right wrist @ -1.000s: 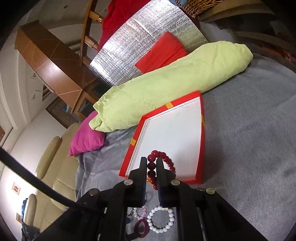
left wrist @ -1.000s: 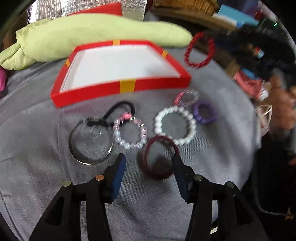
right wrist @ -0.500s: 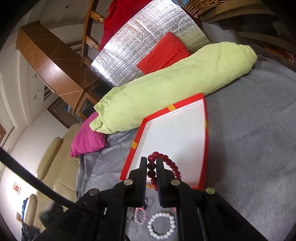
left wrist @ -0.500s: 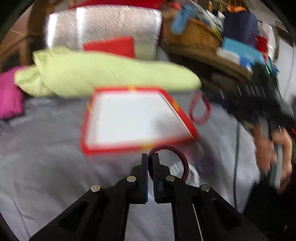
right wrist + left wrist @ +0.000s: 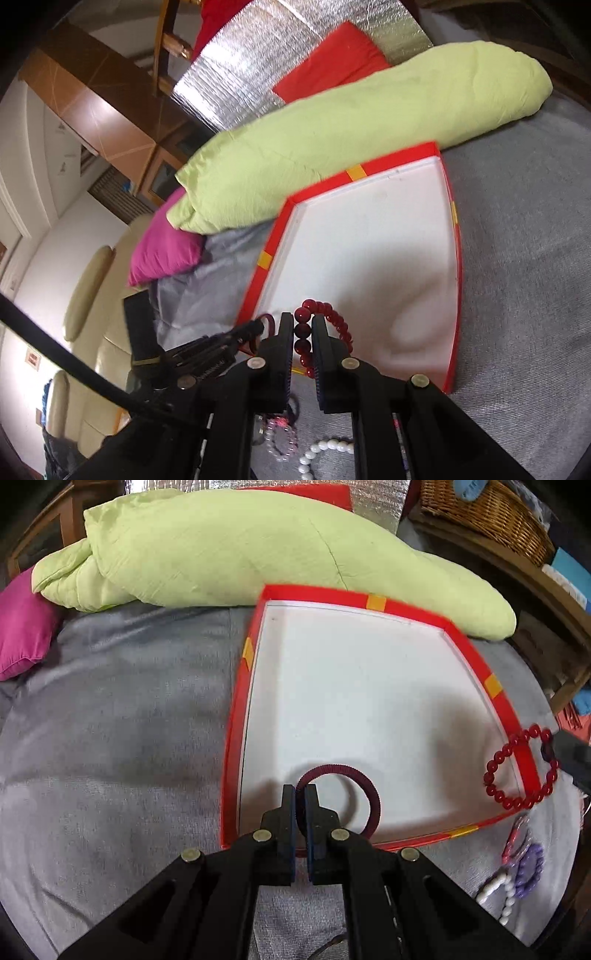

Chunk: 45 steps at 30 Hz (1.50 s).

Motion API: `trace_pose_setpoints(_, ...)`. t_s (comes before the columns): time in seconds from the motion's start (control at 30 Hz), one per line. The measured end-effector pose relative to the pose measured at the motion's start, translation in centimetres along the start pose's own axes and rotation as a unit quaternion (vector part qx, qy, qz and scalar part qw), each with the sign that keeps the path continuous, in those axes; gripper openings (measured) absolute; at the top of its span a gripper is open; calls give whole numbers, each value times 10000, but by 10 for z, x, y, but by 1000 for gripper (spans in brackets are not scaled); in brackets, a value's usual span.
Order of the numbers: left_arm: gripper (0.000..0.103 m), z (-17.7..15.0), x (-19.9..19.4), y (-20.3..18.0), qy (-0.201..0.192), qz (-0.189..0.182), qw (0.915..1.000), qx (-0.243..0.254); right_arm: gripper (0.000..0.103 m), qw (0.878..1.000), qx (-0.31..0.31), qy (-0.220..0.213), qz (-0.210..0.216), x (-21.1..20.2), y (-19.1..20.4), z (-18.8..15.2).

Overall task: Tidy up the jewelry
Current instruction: 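Carry the maroon bangle into the red box while the right tool carries the red bead bracelet there, then open the left tool releasing the bangle while the right tool releases the red bracelet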

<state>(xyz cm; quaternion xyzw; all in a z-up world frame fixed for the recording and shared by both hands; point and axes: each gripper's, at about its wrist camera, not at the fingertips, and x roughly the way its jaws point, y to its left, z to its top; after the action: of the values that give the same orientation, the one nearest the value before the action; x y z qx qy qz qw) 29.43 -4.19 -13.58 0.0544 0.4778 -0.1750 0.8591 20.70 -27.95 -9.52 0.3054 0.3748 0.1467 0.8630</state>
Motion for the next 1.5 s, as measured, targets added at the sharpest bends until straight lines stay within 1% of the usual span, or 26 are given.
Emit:
trace_pose_setpoints(0.1, 4, -4, -1, -4, 129, -87, 9999, -30, 11, 9999, 80, 53, -113, 5, -5, 0)
trace_pose_setpoints(0.2, 4, -11, -6, -11, 159, -30, 9999, 57, 11, 9996, 80, 28, -260, 6, -10, 2)
trace_pose_setpoints(0.33, 4, -14, -8, -12, 123, -15, 9999, 68, 11, 9991, 154, -99, -376, 2, -18, 6)
trace_pose_setpoints(0.47, 5, -19, -20, -19, -38, 89, 9999, 105, 12, 9979, 245, -162, -584, 1, -25, 12)
trace_pose_setpoints(0.5, 10, -20, -21, -21, -71, 133, 9998, 138, 15, 9976, 257, -168, -628, 1, -26, 13)
trace_pose_setpoints(0.53, 21, -22, -25, -21, -118, 178, 9996, 178, 25, 9968, 304, -208, -713, -2, -29, 14)
trace_pose_setpoints(0.57, 29, -23, -29, -22, -194, 220, 9993, 216, 33, 9962, 347, -250, -754, -5, -31, 15)
trace_pose_setpoints(0.6, 41, -25, -35, -22, -323, 252, 9989, 237, 48, 9958, 399, -298, -770, -9, -33, 16)
trace_pose_setpoints(0.63, 45, -26, -42, -22, -461, 268, 9983, 235, 53, 9954, 452, -394, -752, -14, -35, 17)
trace_pose_setpoints(0.7, 45, -28, -52, -20, -626, 225, 9975, 225, 53, 9947, 440, -574, -728, -24, -35, 19)
trace_pose_setpoints(0.77, 45, -30, -62, -18, -769, 184, 9967, 193, 53, 9946, 416, -647, -691, -30, -33, 20)
trace_pose_setpoints(0.83, 47, -35, -72, -18, -863, 199, 9959, 201, 53, 9943, 418, -680, -711, -35, -33, 19)
trace_pose_setpoints(0.97, 49, -46, -83, -19, -932, 267, 9950, 234, 53, 9945, 369, -635, -751, -39, -33, 15)
trace_pose_setpoints(1.07, 50, -54, -88, -16, -915, 218, 9955, 134, 53, 9946, 228, -641, -781, -44, -30, 11)
trace_pose_setpoints(1.2, 50, -72, -99, -13, -888, 171, 9959, 59, 53, 9943, 41, -668, -828, -55, -28, 5)
trace_pose_setpoints(1.33, 54, -92, -107, -13, -761, 50, 9971, 38, 53, 9932, -184, -686, -918, -66, -25, -2)
trace_pose_setpoints(1.4, 54, -99, -110, -14, -698, -17, 9975, 48, 53, 9928, -282, -641, -971, -72, -26, -7)
trace_pose_setpoints(1.5, 56, -109, -114, -19, -651, -24, 9977, 169, 53, 9933, -365, -481, -985, -79, -29, -15)
